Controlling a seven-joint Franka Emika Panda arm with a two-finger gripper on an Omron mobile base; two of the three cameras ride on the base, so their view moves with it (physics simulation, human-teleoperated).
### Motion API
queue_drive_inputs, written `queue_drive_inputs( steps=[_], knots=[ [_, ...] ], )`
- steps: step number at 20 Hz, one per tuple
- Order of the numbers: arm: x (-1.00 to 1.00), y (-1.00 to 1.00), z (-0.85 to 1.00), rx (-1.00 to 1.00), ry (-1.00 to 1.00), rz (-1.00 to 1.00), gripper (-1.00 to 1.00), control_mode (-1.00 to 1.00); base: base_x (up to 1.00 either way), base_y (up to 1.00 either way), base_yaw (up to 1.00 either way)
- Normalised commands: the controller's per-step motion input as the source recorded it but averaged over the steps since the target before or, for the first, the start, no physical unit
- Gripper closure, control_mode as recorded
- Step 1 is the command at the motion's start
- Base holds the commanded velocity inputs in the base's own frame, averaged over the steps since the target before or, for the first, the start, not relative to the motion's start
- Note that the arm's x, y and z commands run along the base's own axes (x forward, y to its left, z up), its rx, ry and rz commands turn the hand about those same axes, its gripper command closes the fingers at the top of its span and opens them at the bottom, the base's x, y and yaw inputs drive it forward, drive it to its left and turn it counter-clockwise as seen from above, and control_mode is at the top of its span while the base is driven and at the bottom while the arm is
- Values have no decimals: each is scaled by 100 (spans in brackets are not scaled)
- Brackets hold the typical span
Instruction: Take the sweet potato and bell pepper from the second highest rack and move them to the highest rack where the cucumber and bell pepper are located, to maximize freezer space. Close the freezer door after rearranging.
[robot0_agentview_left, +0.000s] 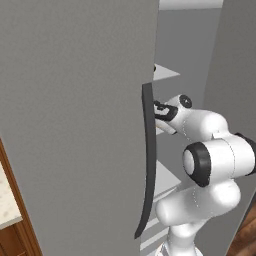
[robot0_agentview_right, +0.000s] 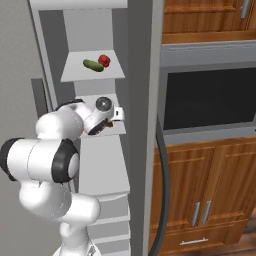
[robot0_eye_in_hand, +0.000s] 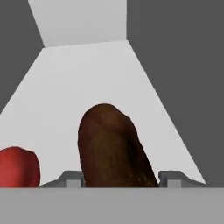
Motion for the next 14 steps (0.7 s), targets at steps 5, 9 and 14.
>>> queue_drive_inputs(
  steps=[5,9,14],
  knots=[
    [-57,-12,94,10,-14,-10,100,-100,0,0,0],
    [-68,-1,93,2,-5,-12,100,-100,0,0,0],
    [-81,-3,94,8,-2,-14,100,-100,0,0,0]
  ],
)
